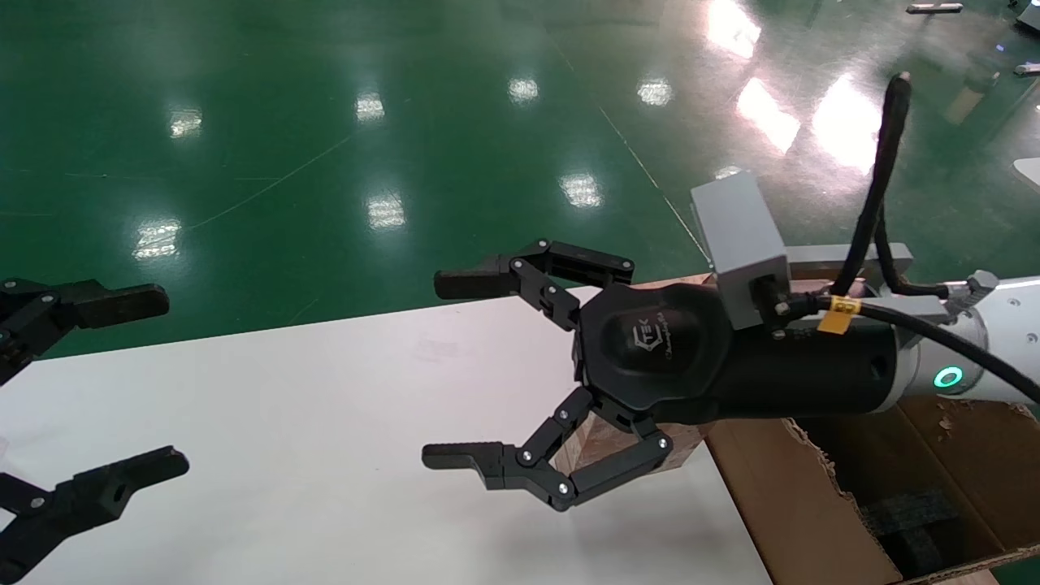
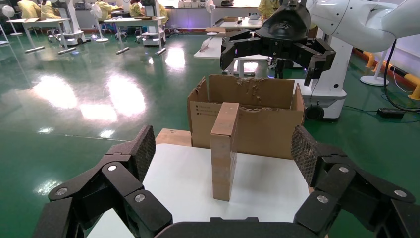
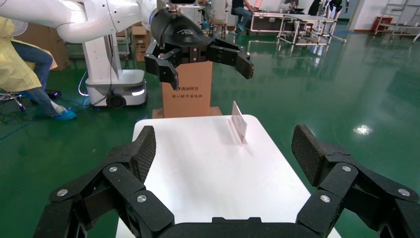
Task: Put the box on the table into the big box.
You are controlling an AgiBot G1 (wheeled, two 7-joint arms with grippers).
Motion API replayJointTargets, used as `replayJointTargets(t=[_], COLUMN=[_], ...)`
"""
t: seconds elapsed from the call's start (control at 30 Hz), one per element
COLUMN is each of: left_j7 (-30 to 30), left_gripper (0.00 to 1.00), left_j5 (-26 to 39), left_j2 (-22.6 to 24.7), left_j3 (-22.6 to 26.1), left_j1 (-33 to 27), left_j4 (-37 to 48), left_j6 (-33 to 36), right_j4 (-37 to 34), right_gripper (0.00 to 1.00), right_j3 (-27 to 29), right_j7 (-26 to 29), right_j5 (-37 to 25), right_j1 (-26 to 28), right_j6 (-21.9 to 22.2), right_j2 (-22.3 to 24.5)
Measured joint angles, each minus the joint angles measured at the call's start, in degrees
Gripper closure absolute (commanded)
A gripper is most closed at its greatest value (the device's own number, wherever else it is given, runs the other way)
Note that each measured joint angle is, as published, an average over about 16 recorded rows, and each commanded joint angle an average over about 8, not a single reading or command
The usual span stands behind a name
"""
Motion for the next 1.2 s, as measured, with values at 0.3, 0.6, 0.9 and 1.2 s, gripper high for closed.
replayJointTargets(t=[0.3, 0.6, 0.9, 1.2], left_j7=[0.0, 0.0, 0.0, 0.0], left_gripper=[0.0, 0.44, 1.0, 1.0], left_j5=[0.0, 0.0, 0.0, 0.0], left_j2=[0.0, 0.0, 0.0, 0.0], left_j3=[0.0, 0.0, 0.0, 0.0], left_j1=[0.0, 0.0, 0.0, 0.0], left_j4=[0.0, 0.0, 0.0, 0.0], left_j6=[0.0, 0.0, 0.0, 0.0], right_j4=[0.0, 0.0, -1.1, -7.6], right_gripper=[0.0, 0.0, 0.0, 0.0], right_j3=[0.0, -0.1, -1.3, -6.2], right_j7=[0.0, -0.1, -2.1, -8.9], right_j5=[0.0, -0.2, -3.2, -9.1], right_j1=[0.0, 0.1, 2.0, 7.6], right_j6=[0.0, -0.1, -2.1, -4.8], right_j2=[0.0, 0.0, 0.5, 1.8])
